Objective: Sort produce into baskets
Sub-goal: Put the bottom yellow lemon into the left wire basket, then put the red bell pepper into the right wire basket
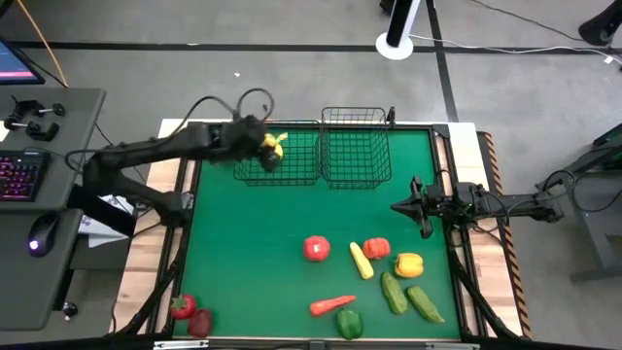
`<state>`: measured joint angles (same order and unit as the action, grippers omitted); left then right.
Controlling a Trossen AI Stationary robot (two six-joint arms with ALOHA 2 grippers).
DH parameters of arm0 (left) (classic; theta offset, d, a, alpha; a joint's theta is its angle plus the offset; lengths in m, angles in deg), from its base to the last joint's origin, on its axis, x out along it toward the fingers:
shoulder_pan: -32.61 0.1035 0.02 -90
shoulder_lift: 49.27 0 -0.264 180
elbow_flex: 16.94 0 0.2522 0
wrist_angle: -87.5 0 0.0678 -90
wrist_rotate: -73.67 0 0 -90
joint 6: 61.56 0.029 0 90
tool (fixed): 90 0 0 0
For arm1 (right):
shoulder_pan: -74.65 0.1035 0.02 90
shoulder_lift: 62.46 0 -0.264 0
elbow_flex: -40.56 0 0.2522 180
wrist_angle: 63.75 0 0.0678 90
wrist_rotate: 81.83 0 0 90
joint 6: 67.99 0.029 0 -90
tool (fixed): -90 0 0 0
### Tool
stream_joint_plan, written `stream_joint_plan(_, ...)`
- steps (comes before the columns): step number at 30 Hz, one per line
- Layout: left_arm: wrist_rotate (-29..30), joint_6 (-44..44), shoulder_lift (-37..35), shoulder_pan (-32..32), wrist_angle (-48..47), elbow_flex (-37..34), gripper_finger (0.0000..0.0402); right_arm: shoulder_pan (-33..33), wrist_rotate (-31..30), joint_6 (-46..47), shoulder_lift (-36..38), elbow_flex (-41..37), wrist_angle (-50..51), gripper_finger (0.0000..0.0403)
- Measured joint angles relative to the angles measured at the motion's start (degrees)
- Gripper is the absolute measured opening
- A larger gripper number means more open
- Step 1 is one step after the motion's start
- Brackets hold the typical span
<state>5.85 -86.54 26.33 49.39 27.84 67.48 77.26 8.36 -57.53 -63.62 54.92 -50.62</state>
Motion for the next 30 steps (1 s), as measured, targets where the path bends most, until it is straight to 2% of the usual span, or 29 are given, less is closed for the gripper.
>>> stream_joint_plan(5,-9.61,4.50,6.43,6.56,4.21,-0.03,0.0250,0.02,0.00,0.00,0.01,-0.01,0.00,0.0000)
stream_joint_plan(9,-15.25,6.34,8.90,9.15,5.30,-0.03,0.0287,0.00,0.00,0.00,0.01,-0.01,0.00,0.0000)
stream_joint_plan(11,-16.24,6.69,9.22,9.87,4.67,-0.03,0.0300,0.00,0.00,0.00,0.00,-0.01,0.01,0.0000)
stream_joint_plan(15,-15.77,8.03,8.59,11.46,1.60,-0.01,0.0310,0.00,0.02,0.00,0.00,0.00,0.00,0.0000)
stream_joint_plan(21,-3.41,8.17,4.00,17.95,-8.42,-0.01,0.0312,0.00,0.02,0.00,0.01,0.01,0.00,0.0000)
stream_joint_plan(27,-3.72,7.82,3.20,28.73,-16.03,0.08,0.0312,0.01,0.00,0.00,0.01,0.01,0.01,0.0000)
stream_joint_plan(30,-6.50,8.03,4.42,33.27,-16.16,0.08,0.0312,0.00,0.00,0.00,0.01,0.00,0.01,0.0000)
